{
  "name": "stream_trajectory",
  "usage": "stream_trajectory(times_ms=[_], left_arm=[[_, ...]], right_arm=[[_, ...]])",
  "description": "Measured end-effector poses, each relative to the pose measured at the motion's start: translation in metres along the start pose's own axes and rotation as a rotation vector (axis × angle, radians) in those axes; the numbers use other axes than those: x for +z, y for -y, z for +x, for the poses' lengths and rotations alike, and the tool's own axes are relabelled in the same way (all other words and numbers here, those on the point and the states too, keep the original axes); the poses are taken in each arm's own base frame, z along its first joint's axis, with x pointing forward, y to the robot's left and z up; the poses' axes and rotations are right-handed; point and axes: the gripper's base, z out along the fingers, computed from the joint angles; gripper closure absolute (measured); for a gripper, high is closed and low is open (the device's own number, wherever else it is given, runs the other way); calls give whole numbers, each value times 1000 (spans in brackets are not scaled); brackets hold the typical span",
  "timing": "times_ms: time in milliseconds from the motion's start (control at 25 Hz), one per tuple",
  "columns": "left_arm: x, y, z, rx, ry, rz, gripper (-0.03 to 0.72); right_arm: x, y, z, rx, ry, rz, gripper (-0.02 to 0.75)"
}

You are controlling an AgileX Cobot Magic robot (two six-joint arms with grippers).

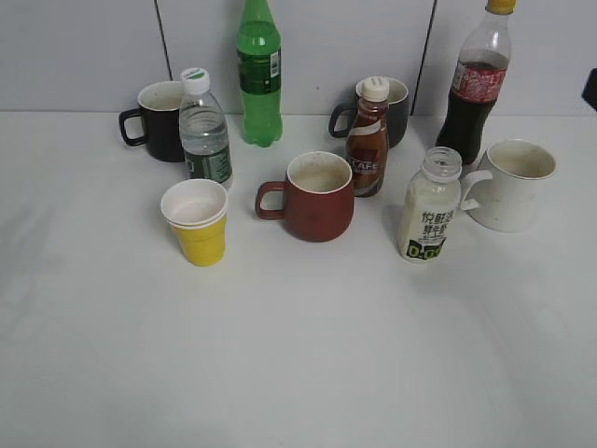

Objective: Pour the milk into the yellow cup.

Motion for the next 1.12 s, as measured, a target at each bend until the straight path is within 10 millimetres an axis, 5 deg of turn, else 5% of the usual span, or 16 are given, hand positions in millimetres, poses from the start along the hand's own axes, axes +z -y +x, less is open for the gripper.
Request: stream_trajectory(times_ms=[400, 760, 1000, 1040, 1120], left_arm=[[36, 7, 76, 4, -294, 76, 433], [15, 22, 136, 5, -312, 251, 412], [15, 27, 158, 60, -386, 340, 258], [22, 30, 164, 71, -396, 388, 146], [29, 31, 166, 76, -387, 402, 101]], right_arm=[[66, -31, 51, -96, -63, -109, 278], [59, -26, 117, -144, -99, -114, 279], [68, -27, 136, -172, -80, -132, 274], [70, -27, 140, -175, -70, -136, 266], [73, -27, 147, -181, -63, -138, 238]])
